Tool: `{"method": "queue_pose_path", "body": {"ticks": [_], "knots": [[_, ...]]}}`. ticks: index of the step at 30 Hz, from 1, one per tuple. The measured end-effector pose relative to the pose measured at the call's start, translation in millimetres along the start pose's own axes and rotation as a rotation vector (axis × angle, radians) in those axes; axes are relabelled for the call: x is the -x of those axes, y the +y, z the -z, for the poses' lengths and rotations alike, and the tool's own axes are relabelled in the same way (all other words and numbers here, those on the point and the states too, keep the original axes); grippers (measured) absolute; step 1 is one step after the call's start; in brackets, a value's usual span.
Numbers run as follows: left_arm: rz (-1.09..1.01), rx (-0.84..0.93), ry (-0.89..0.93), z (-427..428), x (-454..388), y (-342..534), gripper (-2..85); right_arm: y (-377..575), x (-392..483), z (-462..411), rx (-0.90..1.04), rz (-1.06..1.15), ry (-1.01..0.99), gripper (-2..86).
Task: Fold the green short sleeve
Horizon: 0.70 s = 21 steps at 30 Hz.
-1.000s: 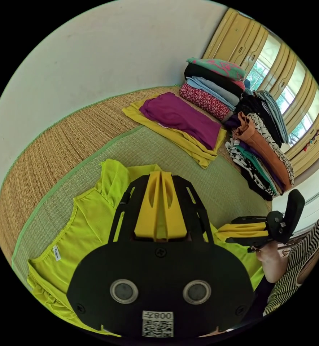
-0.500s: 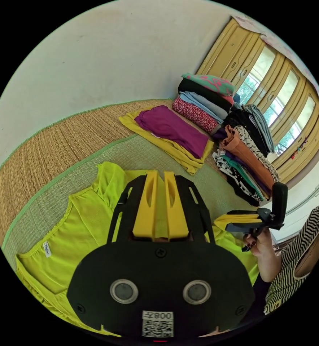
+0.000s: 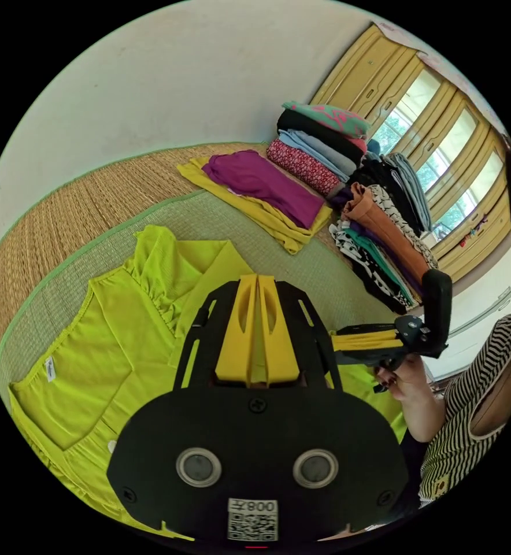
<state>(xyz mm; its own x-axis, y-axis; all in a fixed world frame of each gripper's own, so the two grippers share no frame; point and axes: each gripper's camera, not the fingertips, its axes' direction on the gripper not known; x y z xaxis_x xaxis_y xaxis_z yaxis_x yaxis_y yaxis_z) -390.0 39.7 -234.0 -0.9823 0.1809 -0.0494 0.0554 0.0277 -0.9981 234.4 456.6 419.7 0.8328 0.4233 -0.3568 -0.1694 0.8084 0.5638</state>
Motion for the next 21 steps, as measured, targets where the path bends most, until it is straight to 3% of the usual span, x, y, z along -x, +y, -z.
{"method": "queue_pose_path", "body": {"ticks": [6,11,15,21], "knots": [[-0.043,0.17,-0.028,-3,-28,44,0.2,2,-2,-20,0.004,-0.011,-0.005,0.2],[-0.027,0.038,0.036,39,-37,66,0.2,5,3,-24,-0.04,0.014,-0.032,0.2],[-0.023,0.153,-0.018,36,-40,80,0.2,7,4,-47,-0.005,0.01,0.008,0.2],[0.065,-0.018,0.048,107,-37,118,0.2,11,5,-79,0.018,0.028,0.031,0.2]]}}
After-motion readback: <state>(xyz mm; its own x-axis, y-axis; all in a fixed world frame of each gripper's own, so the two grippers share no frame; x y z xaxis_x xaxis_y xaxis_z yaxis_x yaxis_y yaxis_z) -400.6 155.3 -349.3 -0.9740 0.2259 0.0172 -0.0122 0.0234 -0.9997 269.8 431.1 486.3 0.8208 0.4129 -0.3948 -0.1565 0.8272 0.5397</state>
